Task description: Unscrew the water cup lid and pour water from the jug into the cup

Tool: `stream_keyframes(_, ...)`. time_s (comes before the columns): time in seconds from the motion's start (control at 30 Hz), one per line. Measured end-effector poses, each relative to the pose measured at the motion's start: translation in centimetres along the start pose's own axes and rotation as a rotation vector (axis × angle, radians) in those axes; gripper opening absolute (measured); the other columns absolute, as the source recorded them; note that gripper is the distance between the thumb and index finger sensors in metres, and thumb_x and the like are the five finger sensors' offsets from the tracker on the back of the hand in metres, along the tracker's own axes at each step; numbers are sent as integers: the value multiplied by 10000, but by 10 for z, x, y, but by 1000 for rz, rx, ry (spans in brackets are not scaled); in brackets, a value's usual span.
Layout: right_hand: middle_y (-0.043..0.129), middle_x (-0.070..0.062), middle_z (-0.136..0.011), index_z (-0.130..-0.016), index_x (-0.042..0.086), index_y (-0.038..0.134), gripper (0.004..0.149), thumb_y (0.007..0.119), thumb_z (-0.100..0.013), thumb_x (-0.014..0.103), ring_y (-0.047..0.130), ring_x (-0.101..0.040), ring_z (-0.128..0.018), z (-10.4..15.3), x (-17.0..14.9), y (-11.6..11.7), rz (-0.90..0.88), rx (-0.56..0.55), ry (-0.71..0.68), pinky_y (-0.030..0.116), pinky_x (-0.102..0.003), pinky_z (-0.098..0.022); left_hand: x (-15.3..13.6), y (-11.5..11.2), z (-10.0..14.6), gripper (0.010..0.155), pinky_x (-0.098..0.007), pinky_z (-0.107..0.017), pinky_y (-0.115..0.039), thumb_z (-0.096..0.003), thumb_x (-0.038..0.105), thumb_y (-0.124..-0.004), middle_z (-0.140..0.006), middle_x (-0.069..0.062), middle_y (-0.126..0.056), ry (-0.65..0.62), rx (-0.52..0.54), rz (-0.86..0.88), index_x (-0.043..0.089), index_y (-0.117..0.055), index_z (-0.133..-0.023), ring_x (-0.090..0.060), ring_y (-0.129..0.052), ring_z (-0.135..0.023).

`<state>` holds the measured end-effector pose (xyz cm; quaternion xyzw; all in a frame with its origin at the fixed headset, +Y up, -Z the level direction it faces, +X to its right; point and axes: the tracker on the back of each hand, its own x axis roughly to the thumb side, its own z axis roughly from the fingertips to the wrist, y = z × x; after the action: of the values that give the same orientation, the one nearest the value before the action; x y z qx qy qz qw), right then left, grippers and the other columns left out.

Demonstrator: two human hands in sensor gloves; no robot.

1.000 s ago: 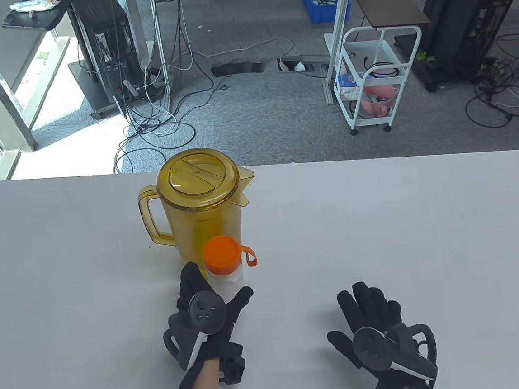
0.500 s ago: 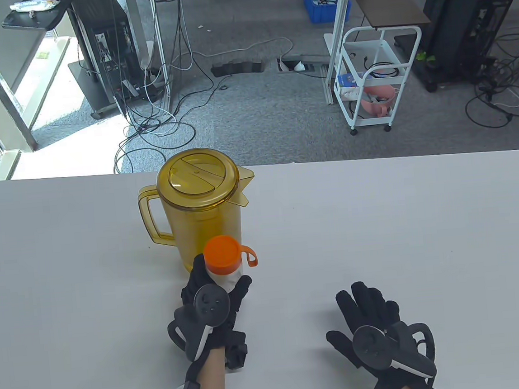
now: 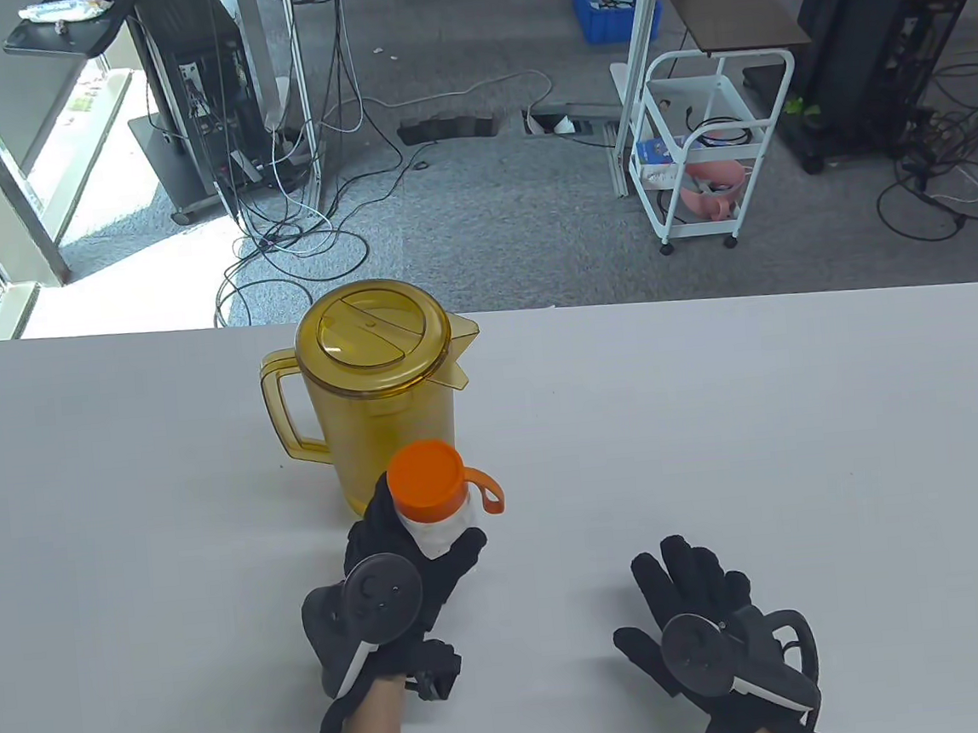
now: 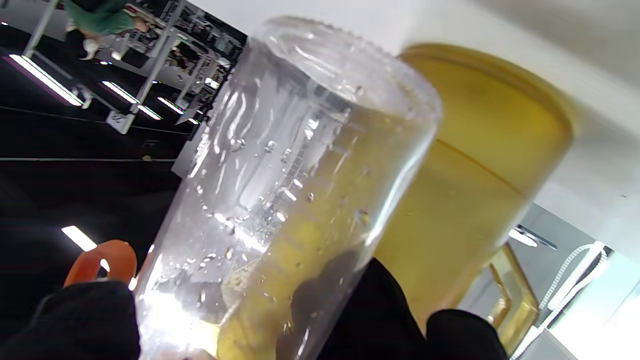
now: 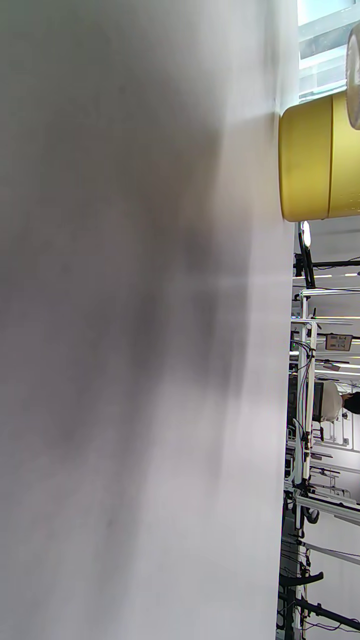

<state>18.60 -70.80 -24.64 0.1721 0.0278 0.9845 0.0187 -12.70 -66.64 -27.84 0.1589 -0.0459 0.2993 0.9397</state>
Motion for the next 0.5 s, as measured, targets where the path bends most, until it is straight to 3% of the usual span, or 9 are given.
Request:
stream_keyframes(0.27, 202, -306, -1208, -1197, 107, 283, 821, 488, -598, 628, 355, -610, -1073, 0, 0, 1, 24, 24, 16, 357, -741, -673, 29, -28, 26, 1100, -570, -784, -592, -463, 812, -633, -1153, -114, -563, -178, -114, 21, 57, -299, -1189, -261, -787, -1027)
stream_keyframes(0.5, 204, -306, -1209, -1197, 106, 293, 819, 490, -597, 627, 348, -610, -1073, 1, -2, 2, 22, 54, 27, 354, -742, -673, 42, -50, 44, 1099, -565, -783, -599, -467, 806, -630, -1156, -122, -547, -234, -203, 43, 50, -283, -1185, -266, -779, -1032)
